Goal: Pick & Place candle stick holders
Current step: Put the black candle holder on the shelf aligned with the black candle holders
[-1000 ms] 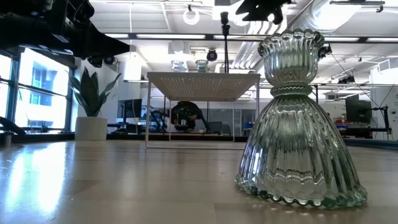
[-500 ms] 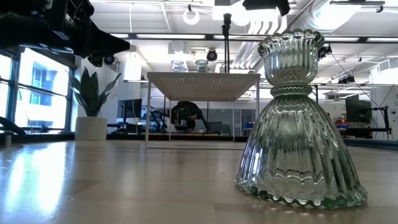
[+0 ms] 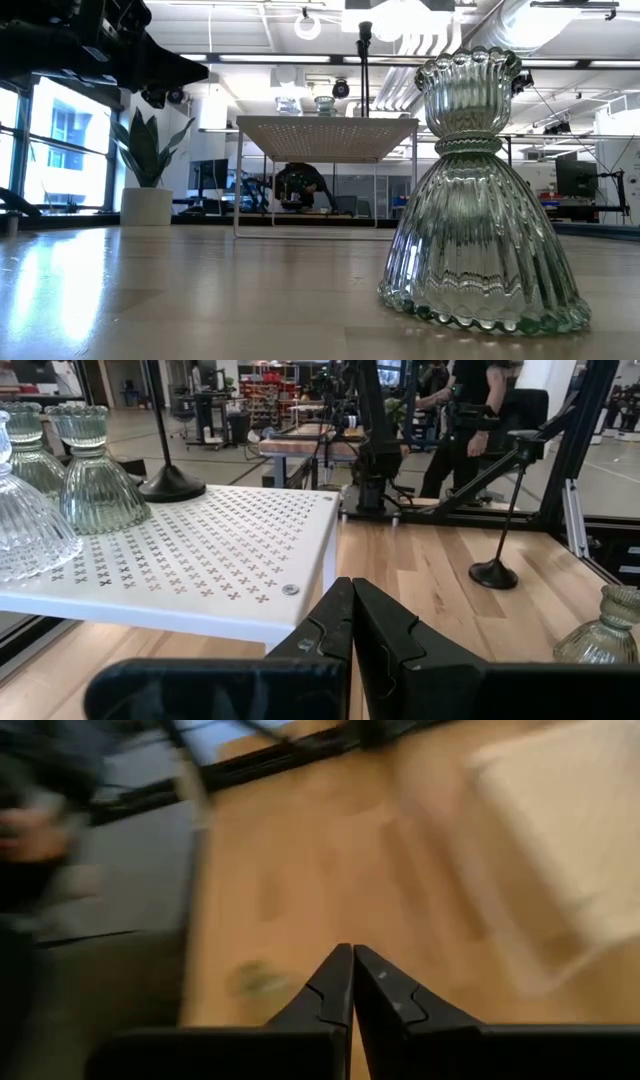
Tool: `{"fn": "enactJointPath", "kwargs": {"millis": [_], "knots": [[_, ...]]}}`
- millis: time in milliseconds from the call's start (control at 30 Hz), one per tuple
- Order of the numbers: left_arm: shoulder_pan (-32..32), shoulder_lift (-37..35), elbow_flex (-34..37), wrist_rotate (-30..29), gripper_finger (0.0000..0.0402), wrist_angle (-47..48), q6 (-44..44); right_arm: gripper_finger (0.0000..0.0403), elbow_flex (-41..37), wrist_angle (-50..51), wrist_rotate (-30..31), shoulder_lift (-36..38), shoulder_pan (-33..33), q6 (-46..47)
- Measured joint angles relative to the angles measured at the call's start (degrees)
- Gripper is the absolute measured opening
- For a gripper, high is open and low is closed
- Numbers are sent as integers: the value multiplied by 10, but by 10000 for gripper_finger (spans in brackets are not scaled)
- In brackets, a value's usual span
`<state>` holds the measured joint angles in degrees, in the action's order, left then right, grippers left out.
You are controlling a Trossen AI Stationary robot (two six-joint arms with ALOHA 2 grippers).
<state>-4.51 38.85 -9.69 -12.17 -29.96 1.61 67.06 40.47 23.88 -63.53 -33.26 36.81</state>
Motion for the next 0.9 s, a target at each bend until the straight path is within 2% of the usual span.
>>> {"fn": "enactJointPath", "kwargs": {"millis": [233, 367, 467, 600, 700, 800, 900], "knots": [[0, 0, 0, 1, 1, 1, 0, 1, 52, 27, 2, -59, -165, 287], [0, 0, 0, 1, 1, 1, 0, 0, 67, 119, 6, -104, -224, 483], [0, 0, 0, 1, 1, 3, 0, 0, 73, 192, 3, -135, -261, 591], [0, 0, 0, 1, 1, 5, 0, 0, 71, 230, 39, -169, -312, 675], [0, 0, 0, 1, 1, 5, 2, 7, 71, 231, 42, -193, -334, 735], [0, 0, 0, 1, 1, 4, 2, 36, 71, 245, 36, -215, -341, 764], [0, 0, 0, 1, 1, 4, 2, 83, 71, 266, 35, -231, -338, 766]]}}
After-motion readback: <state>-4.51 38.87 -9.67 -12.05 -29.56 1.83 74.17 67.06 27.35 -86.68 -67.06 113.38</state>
